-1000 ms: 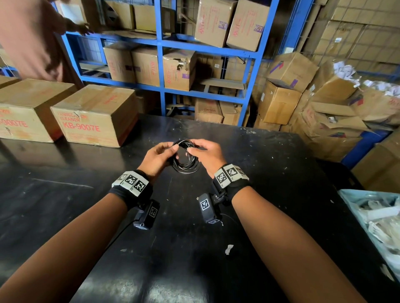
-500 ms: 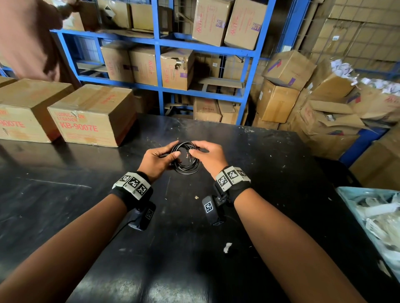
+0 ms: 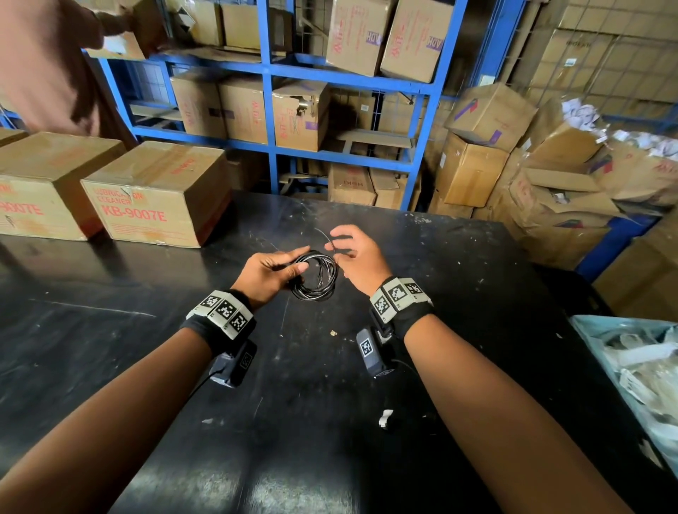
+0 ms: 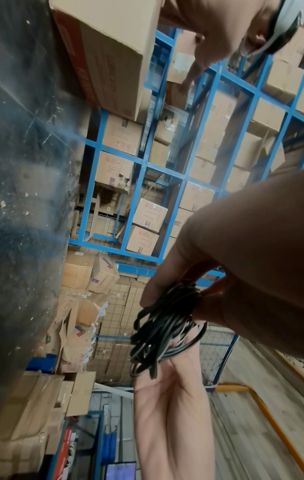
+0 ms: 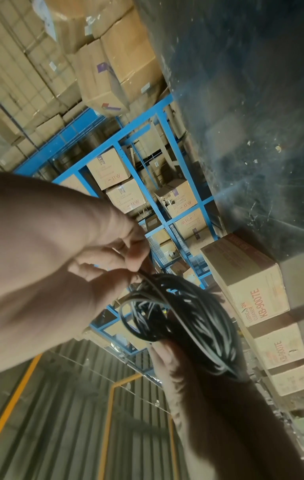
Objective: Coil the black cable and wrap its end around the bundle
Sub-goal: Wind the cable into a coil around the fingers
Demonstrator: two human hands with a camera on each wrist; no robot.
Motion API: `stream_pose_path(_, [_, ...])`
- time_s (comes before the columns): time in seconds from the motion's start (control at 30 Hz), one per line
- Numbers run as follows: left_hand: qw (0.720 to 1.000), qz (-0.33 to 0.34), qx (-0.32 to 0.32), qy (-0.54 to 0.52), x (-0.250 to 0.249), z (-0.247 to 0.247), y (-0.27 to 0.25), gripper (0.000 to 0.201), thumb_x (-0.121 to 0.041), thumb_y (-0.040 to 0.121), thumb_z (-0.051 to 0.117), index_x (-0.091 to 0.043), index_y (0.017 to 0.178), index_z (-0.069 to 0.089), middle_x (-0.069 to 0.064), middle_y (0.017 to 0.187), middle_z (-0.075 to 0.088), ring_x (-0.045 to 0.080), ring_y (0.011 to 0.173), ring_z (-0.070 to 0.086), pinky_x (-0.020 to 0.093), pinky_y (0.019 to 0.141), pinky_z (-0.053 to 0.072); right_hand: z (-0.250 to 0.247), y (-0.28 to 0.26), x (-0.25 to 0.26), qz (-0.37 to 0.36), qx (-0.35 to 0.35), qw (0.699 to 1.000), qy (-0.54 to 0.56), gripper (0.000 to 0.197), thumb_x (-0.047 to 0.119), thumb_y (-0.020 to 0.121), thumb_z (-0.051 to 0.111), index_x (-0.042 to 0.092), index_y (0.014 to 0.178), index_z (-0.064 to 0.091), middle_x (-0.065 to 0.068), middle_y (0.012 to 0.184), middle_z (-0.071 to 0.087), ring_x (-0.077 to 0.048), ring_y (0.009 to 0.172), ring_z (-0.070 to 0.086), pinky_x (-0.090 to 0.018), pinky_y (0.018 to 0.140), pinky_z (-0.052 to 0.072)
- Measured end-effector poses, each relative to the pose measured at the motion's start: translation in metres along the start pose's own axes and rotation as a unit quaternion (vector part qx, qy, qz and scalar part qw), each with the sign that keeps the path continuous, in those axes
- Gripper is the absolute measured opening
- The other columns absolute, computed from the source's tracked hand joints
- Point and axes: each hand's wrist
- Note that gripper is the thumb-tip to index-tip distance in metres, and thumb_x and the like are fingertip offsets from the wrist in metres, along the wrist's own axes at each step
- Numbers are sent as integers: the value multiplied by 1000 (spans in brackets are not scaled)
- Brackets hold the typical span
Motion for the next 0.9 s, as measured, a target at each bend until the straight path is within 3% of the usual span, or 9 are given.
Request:
stream_pose_path(0.1, [1000,14,0,10,0,0,0,36,-11,81,66,-18,116,61,-11,78,71,13,69,62,22,69,54,1,-1,-1,-9,0,1000,-6,38,-8,79,51,14,106,65,-1,100,72,7,74,62,-7,61,45])
stream_pose_path(0.17, [1000,5,-16,-4,0,2,2,35,-6,81,65,-12,114,57,-2,84,70,10,64,66,19,64,54,1,-1,-2,-19,-6,1000,0,36,-10,78,51,7,103,69,-9,102,73,-4,86,66,-16,75,51])
stream_pose_path(0.27, [999,-1,-39,-34,1,3,3,19,-1,81,64,-9,94,54,14,83,63,10,58,67,19,57,53,4,1,-6,-13,-11,1000,-6,32,-7,79,54,12,96,74,0,94,73,-15,91,67,-30,89,53])
stream_pose_path(0.43, [999,9,-44,-27,3,1,6,15,-1,79,65,-4,93,60,13,78,59,8,56,65,19,59,53,4,0,-7,-3,-6,1000,12,30,-10,81,53,5,99,72,-9,97,73,-11,86,66,-25,85,52])
stream_pose_path(0.53, [999,15,-38,-11,1,0,7,18,-4,78,67,-3,95,61,11,75,60,6,56,64,18,59,52,5,-4,-6,6,3,1000,14,27,-7,84,53,5,100,71,-10,98,73,5,72,62,-14,68,48])
stream_pose_path(0.6, [999,9,-40,-24,1,-1,6,22,-11,74,70,-9,93,60,11,77,62,7,57,65,20,60,53,5,-5,-5,13,9,1000,17,27,-6,85,53,7,101,71,-10,99,73,5,68,61,-12,59,46])
stream_pose_path(0.67, [999,2,-38,-25,3,-3,6,36,-16,71,72,-16,104,56,10,81,65,9,60,66,23,64,54,4,-5,-4,20,17,999,21,26,-4,85,54,9,100,72,-7,96,72,-1,71,61,-16,60,48])
stream_pose_path(0.77, [999,13,-23,20,4,-5,5,48,-9,80,67,-20,124,51,-1,74,70,7,62,64,22,67,53,3,-6,-2,66,27,994,78,21,5,83,59,19,88,75,0,89,72,-12,80,64,-39,75,57])
stream_pose_path(0.9, [999,14,-35,14,5,-3,5,32,-4,81,64,-8,113,61,-13,62,69,5,55,63,18,61,52,1,-14,5,101,59,984,136,7,20,85,66,17,87,73,-3,87,69,-14,86,64,-45,81,58])
Point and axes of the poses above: each hand's wrist, its own y-axis towards the middle knuckle, its own z-axis out of the palm, x = y × z
